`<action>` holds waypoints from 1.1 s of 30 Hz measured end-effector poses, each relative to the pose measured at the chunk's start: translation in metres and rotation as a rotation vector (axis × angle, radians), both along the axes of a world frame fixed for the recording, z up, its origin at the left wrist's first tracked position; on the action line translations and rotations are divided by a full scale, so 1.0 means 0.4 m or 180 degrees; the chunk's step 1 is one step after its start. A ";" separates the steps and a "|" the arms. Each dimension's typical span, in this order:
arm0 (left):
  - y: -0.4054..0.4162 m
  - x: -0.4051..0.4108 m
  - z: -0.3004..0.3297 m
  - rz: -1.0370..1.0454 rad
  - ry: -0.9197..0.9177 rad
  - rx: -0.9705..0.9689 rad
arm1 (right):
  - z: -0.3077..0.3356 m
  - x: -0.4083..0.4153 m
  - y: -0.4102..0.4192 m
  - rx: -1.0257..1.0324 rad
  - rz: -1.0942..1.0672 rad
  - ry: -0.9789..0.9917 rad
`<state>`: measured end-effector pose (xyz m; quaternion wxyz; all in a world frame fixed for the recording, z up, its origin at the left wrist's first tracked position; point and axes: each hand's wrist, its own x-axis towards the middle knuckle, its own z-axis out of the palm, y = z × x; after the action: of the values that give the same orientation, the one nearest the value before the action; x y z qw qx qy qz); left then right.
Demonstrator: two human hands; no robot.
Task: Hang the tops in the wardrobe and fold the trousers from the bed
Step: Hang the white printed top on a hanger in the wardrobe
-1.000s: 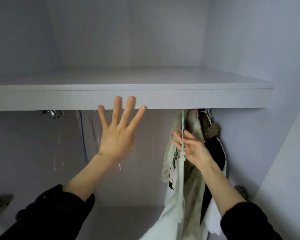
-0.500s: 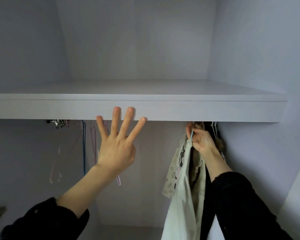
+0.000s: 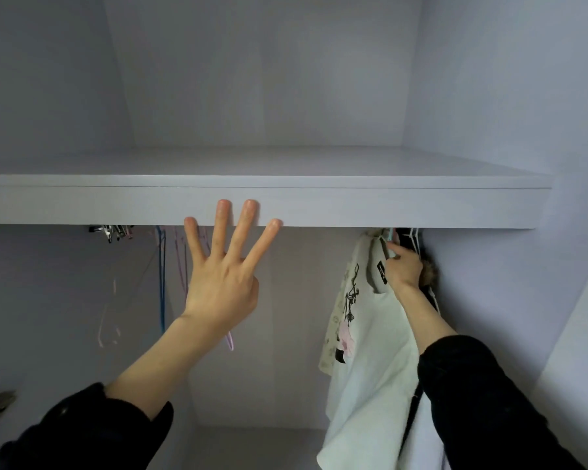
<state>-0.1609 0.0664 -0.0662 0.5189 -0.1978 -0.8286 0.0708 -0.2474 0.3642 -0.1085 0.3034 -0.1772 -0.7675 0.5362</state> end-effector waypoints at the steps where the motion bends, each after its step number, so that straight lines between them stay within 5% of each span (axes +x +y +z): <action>1: 0.000 0.003 0.001 -0.0008 -0.0019 -0.0005 | 0.005 0.007 0.012 0.0160 -0.0049 -0.0108; 13: 0.003 0.098 0.042 0.0196 -0.0924 -0.0036 | -0.029 0.191 -0.033 0.1739 0.0495 -0.0750; 19: -0.024 0.207 0.001 -0.0106 -0.1736 0.0485 | -0.044 0.343 -0.141 0.2457 0.0668 -0.1329; 25: -0.189 0.438 -0.132 -0.0117 -0.2391 0.0957 | -0.096 0.527 -0.398 0.3050 0.1904 -0.1111; 33: -0.507 0.928 -0.316 0.0944 -0.2600 0.1893 | -0.169 0.880 -0.809 0.2964 0.3510 -0.0629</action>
<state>0.2104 -0.1364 -0.1927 0.1718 0.0660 -0.9667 -0.1776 0.1045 0.0404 -0.1761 -0.0377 0.3351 -0.9176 0.2105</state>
